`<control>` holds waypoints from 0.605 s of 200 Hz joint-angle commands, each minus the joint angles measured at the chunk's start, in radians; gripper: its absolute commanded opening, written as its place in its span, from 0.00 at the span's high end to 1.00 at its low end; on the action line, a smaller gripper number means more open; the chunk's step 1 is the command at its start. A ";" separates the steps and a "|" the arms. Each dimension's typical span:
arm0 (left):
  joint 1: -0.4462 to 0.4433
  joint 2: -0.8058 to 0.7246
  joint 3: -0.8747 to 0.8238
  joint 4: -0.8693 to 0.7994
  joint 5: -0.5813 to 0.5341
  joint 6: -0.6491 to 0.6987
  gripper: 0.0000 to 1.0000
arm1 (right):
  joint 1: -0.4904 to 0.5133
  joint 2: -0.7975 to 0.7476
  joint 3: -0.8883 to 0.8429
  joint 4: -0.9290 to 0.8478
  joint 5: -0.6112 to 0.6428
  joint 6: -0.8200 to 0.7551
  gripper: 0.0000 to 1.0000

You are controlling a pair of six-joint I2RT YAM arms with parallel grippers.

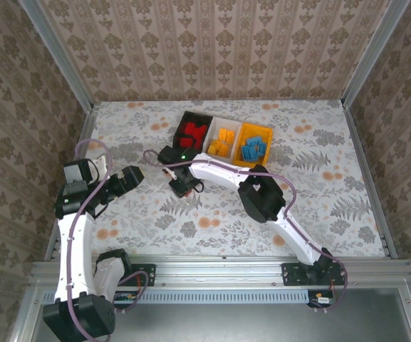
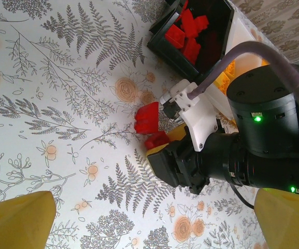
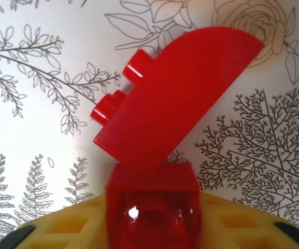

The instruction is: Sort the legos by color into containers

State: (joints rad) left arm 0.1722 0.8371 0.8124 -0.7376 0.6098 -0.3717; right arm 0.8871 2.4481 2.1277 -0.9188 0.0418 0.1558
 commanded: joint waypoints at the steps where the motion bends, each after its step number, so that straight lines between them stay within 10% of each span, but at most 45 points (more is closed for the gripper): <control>1: 0.009 0.005 0.031 -0.017 0.019 0.024 0.00 | -0.001 -0.045 -0.016 0.018 0.020 0.007 0.66; 121: 0.010 -0.019 -0.016 0.030 0.071 -0.068 0.00 | -0.227 -0.514 -0.298 0.376 -0.221 0.412 0.67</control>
State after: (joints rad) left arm 0.1730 0.8379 0.8124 -0.7345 0.6174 -0.3889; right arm 0.7246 1.9163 1.8423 -0.6968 -0.0509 0.3679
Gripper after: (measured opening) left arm 0.997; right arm 0.336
